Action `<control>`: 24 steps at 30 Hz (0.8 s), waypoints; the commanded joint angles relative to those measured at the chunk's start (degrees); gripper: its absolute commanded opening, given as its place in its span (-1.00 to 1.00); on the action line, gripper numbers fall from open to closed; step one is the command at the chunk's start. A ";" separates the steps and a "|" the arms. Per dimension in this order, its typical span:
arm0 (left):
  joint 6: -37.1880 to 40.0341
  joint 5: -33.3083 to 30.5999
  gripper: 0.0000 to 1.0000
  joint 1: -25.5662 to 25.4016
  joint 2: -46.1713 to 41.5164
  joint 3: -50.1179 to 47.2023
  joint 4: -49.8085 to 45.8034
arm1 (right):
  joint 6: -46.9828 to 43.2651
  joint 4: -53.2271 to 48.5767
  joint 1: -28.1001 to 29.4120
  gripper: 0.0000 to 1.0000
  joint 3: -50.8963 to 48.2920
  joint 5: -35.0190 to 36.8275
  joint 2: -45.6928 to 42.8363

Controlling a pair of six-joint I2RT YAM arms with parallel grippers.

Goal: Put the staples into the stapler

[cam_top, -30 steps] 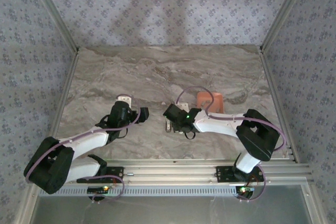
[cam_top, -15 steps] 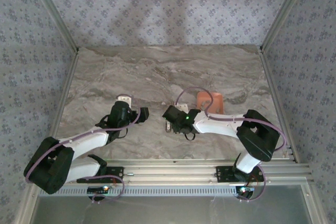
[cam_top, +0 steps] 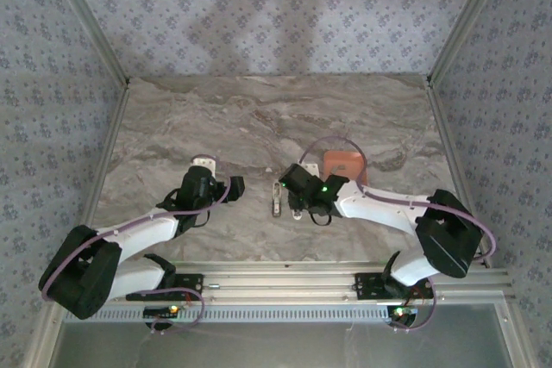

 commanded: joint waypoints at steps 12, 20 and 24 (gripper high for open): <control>1.60 4.60 0.95 0.37 -0.77 -0.97 3.85 | 0.53 5.14 -4.86 -0.32 -3.78 -8.81 1.60; 2.82 7.04 0.95 0.34 -0.73 -1.95 6.06 | 0.41 6.61 -5.91 -0.31 -4.56 -10.58 2.61; 3.49 9.03 0.95 0.40 -0.62 -2.38 7.70 | 0.28 7.41 -6.20 -0.30 -4.84 -10.96 3.01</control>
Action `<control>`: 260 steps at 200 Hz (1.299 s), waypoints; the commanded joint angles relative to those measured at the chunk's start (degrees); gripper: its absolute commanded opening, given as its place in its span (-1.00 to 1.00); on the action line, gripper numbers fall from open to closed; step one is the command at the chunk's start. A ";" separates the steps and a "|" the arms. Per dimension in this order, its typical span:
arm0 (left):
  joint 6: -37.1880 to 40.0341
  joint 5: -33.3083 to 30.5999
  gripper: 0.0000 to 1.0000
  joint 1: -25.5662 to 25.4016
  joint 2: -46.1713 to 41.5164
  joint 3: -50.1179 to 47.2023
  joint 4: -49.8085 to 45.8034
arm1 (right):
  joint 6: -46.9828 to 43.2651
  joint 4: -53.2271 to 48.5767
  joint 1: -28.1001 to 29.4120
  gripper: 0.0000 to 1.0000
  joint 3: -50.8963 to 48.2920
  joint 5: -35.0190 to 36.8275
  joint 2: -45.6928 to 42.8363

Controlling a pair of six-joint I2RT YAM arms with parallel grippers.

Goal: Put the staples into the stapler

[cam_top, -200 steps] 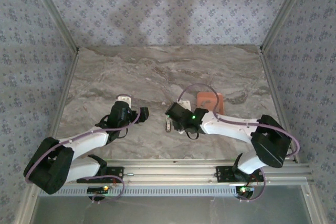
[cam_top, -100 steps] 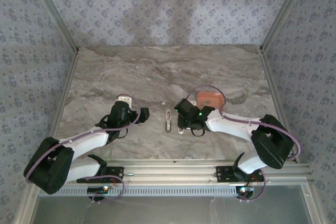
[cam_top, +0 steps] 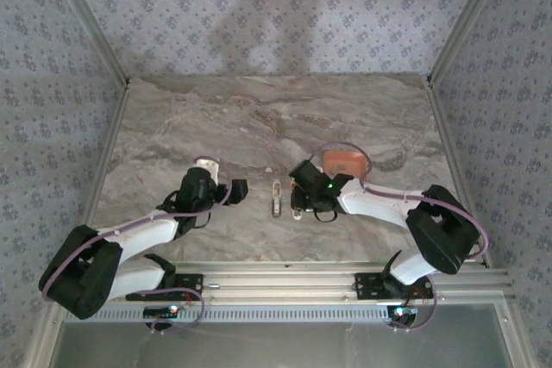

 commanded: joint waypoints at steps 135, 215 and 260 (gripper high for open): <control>1.56 3.16 0.95 0.33 -0.15 -1.76 4.45 | -1.20 2.27 -0.93 -0.38 -0.98 -2.54 3.91; 1.83 3.14 0.95 0.38 -0.45 -1.68 4.13 | -1.35 0.06 0.25 -0.45 -0.96 -0.86 2.27; 1.56 3.34 0.95 0.35 -1.68 -1.41 3.26 | -1.80 -0.50 0.90 -0.37 -0.21 1.35 -0.26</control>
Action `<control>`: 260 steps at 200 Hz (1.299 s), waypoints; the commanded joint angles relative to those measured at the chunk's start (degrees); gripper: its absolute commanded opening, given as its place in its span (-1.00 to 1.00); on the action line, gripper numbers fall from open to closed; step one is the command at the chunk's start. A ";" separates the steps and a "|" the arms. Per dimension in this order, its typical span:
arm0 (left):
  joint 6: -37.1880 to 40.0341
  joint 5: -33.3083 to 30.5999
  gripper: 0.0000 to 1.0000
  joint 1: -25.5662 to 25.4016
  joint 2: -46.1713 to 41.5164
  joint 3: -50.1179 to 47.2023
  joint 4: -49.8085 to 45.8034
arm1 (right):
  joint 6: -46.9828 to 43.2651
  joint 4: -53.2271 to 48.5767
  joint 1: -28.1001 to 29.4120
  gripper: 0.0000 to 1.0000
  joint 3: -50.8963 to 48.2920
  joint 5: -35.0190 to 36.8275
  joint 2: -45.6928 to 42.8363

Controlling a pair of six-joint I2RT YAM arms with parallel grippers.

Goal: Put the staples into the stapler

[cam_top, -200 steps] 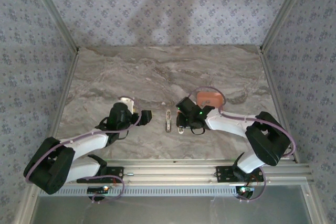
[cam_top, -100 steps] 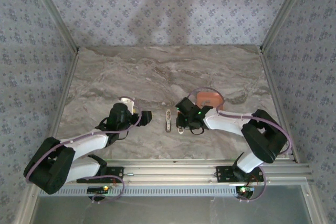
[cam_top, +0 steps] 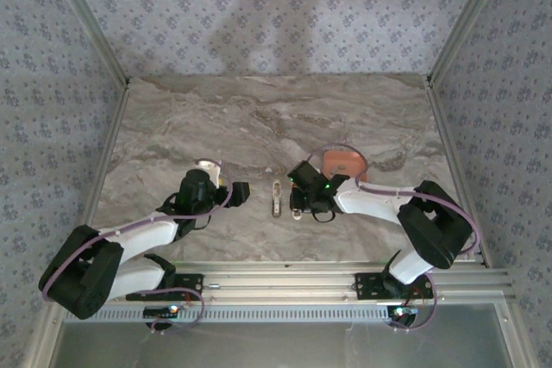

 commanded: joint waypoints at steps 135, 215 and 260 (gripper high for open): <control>1.28 2.82 0.95 0.27 -5.71 0.39 -0.25 | -3.32 -6.42 0.41 -0.28 1.24 3.93 -12.13; 2.01 3.27 0.96 0.24 -4.38 2.18 0.44 | -15.76 -15.71 -11.55 -0.28 5.90 -1.61 -14.87; 2.29 3.09 0.96 0.25 -2.56 2.82 1.23 | -23.08 -21.61 -21.29 -0.26 8.66 -5.47 -11.23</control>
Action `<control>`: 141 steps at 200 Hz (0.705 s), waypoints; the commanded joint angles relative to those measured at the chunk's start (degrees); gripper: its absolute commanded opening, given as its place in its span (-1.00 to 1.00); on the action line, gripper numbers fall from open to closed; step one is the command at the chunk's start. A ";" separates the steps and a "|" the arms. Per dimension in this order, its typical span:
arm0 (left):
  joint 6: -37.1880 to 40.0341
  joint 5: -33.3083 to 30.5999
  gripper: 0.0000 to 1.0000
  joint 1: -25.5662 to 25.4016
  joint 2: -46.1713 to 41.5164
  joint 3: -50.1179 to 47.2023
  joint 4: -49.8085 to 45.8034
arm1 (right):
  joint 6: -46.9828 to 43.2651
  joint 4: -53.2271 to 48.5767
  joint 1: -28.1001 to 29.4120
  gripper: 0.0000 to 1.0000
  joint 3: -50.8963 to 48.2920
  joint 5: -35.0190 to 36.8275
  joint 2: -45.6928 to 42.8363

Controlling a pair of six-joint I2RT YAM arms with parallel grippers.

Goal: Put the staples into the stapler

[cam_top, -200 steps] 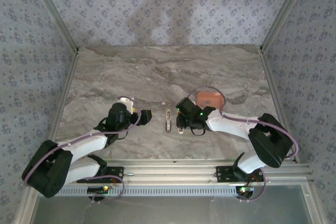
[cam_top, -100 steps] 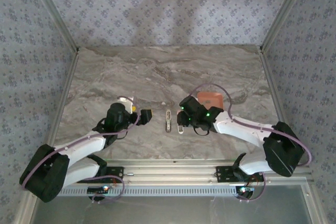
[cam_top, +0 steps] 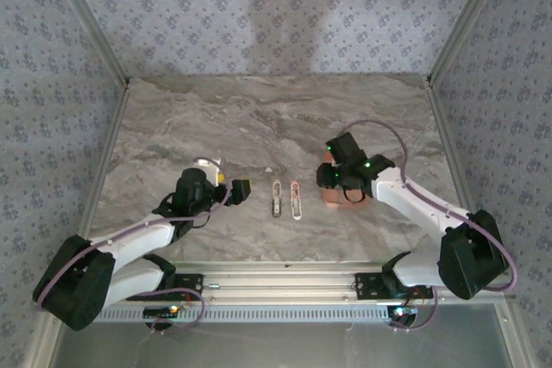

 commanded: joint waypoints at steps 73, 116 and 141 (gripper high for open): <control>0.76 0.48 0.96 0.25 4.94 3.43 2.72 | -15.69 -12.30 -11.78 -0.26 11.31 -4.54 17.25; 0.77 -0.04 0.96 0.26 6.84 3.96 3.19 | -20.03 -14.03 -11.91 -0.26 13.58 -4.80 21.04; 0.37 0.64 0.96 0.24 9.02 4.71 4.05 | -21.38 -14.35 -11.79 -0.26 13.05 -4.96 22.32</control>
